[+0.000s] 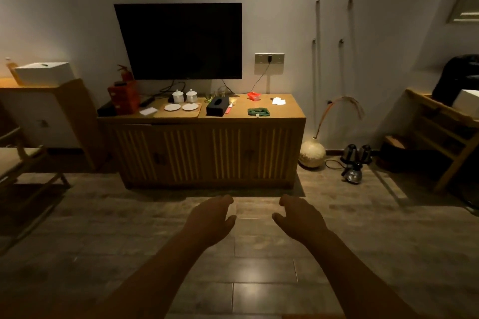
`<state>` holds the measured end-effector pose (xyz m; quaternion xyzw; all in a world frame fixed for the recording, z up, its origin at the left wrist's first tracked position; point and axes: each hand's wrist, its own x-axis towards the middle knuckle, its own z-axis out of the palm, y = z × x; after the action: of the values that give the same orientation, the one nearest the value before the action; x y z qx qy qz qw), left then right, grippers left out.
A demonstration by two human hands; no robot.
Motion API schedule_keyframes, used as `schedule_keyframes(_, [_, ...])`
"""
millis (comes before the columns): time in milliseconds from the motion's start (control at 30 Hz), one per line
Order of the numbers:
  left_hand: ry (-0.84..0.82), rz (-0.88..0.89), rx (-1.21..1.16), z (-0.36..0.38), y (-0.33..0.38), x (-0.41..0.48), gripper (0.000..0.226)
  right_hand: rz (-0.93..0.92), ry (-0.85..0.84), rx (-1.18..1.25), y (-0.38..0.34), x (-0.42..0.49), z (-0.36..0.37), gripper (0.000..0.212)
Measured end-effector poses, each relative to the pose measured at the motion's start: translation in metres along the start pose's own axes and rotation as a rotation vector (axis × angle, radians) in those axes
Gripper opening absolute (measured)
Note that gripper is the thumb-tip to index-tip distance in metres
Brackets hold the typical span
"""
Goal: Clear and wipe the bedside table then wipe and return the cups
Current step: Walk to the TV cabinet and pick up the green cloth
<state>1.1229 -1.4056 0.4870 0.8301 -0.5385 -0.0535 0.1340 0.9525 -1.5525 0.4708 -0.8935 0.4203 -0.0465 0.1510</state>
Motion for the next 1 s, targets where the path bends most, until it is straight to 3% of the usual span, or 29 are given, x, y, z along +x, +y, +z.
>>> schedule_keyframes(267, [-0.040,-0.016,-0.083,0.019,-0.074,0.254,0.028,0.020,-0.031,0.079,0.005,0.244,-0.006,0.022])
schedule_keyframes(433, [-0.117,0.056,-0.076,0.008,-0.098,0.394,0.015,0.086,-0.071,0.151,0.005,0.362,-0.018,0.019])
schedule_keyframes(600, [-0.200,0.092,-0.071,0.017,-0.113,0.520,0.018,0.075,-0.074,0.029,0.023,0.480,-0.019,0.018])
schedule_keyframes(900, [-0.219,-0.003,-0.081,0.051,-0.123,0.774,0.029,-0.009,-0.185,0.054,0.091,0.742,-0.035,0.042])
schedule_keyframes(1000, [-0.282,-0.030,-0.052,0.052,-0.129,0.820,0.032,-0.050,-0.234,0.061,0.095,0.794,-0.044,0.048])
